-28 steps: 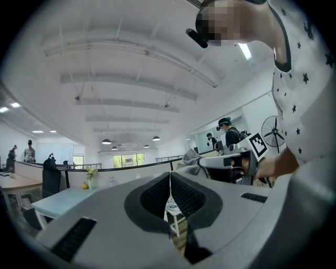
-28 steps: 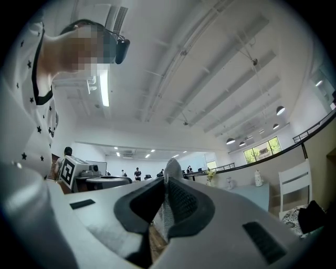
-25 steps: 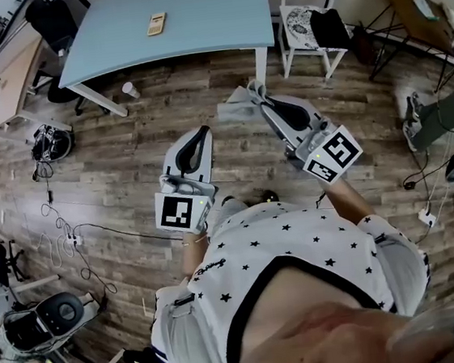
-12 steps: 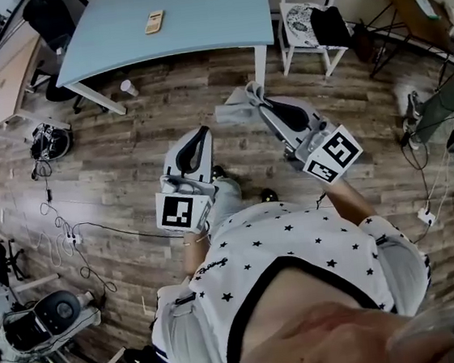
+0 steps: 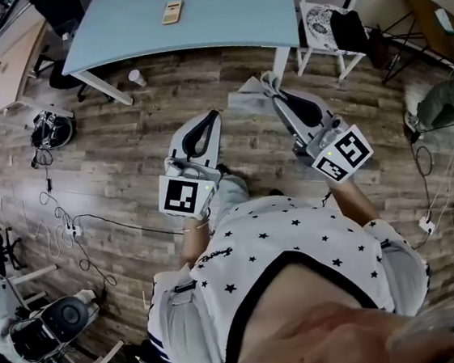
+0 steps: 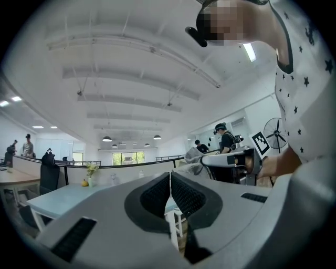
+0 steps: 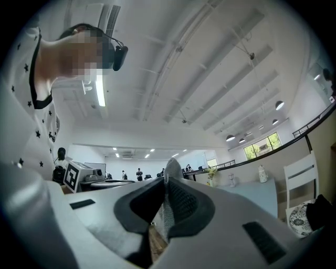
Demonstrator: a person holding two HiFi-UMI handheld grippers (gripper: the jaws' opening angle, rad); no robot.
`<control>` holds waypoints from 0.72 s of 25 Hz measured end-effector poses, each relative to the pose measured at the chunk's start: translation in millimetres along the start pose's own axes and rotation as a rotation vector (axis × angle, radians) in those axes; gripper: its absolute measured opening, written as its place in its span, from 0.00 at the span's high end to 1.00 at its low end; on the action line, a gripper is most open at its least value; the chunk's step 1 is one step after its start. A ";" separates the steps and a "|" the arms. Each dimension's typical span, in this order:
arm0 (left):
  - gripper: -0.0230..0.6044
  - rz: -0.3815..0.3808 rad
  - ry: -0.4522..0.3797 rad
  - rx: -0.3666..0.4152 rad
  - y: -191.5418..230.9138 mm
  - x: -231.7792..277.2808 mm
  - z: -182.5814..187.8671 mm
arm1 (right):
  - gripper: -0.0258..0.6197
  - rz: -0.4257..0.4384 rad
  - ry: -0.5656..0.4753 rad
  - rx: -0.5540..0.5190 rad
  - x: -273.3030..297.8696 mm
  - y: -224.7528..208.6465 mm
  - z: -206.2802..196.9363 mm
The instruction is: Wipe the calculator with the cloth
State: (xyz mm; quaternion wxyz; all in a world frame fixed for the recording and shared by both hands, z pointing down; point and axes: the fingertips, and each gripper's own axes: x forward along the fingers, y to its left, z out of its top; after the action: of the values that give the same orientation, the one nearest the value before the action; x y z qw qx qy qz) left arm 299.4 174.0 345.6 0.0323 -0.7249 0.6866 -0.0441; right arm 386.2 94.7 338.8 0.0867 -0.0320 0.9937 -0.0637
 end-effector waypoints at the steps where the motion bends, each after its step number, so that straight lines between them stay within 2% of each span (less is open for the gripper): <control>1: 0.91 0.001 0.000 -0.004 8.1 1.6 -1.3 | 0.93 0.002 0.004 -0.001 7.4 -0.1 -1.0; 9: 0.91 -0.027 -0.029 -0.019 72.4 20.6 -4.1 | 0.93 -0.038 0.024 -0.021 68.2 -13.6 -8.6; 18: 0.91 -0.053 -0.017 -0.019 136.9 28.1 -16.9 | 0.93 -0.065 0.044 -0.015 128.0 -22.0 -23.7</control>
State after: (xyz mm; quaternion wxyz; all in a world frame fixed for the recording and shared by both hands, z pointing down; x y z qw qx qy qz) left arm 163.2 138.7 348.3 0.0300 -0.7436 0.6671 -0.0323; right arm 257.4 66.2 343.3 0.0624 -0.0634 0.9942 -0.0597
